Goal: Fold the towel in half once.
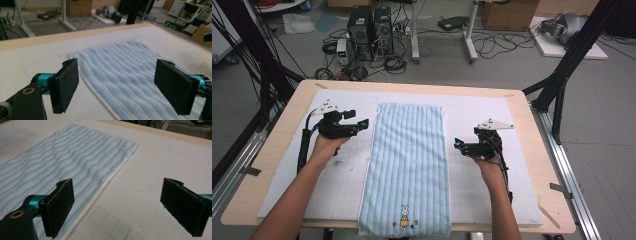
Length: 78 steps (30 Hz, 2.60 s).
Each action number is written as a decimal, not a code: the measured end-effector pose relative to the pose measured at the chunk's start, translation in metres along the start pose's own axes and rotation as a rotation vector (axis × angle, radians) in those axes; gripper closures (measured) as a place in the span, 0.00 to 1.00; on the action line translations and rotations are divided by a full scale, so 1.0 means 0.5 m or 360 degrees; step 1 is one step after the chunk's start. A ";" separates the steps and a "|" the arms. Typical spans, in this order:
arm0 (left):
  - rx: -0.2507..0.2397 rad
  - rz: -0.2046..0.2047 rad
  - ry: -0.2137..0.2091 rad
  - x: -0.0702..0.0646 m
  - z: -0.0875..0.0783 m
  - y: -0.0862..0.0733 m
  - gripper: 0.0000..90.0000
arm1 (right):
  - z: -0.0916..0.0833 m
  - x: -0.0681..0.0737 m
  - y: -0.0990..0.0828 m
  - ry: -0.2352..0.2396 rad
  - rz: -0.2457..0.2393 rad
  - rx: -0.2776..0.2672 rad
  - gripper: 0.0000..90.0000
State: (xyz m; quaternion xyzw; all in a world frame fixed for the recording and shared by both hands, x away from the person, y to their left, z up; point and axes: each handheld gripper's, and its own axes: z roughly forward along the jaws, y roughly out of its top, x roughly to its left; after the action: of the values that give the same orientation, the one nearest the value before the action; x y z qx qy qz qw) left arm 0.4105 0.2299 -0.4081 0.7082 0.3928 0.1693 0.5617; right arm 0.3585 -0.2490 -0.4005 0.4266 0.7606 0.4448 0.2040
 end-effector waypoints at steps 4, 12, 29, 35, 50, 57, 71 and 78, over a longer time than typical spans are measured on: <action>0.0074 -0.0041 0.0028 0.013 0.030 0.003 0.27 | 0.003 0.002 0.000 0.0008 -0.0014 0.0007 0.13; 0.0197 -0.0097 0.0059 0.027 0.089 0.006 0.30 | 0.000 0.006 -0.001 0.0034 -0.0004 0.0022 0.13; 0.0486 0.0056 0.0148 -0.009 0.169 -0.038 0.48 | -0.008 0.005 -0.002 0.0051 0.0026 0.0015 0.13; 0.0499 0.0096 0.0244 -0.016 0.171 -0.039 0.61 | -0.009 0.004 -0.002 0.0053 0.0033 0.0012 0.13; 0.0479 0.0051 0.0215 -0.009 0.167 -0.040 0.96 | 0.025 0.011 0.013 0.0051 0.0027 0.0048 0.13; 0.0463 0.0030 0.0206 -0.008 0.166 -0.040 0.96 | 0.073 0.020 0.050 -0.0004 -0.0013 0.0106 0.15; 0.0462 0.0027 0.0184 -0.006 0.165 -0.041 0.96 | 0.191 0.019 0.087 -0.0056 -0.0014 0.0291 0.23; 0.0461 0.0020 0.0168 -0.005 0.165 -0.041 0.96 | 0.237 0.018 0.084 -0.0011 0.0009 0.0358 0.31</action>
State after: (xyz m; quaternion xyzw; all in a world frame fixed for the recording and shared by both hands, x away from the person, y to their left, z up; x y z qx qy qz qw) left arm 0.4576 0.1747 -0.4522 0.7743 0.4377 0.1513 0.4312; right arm 0.4551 -0.1718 -0.4259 0.4506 0.8038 0.3557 0.1562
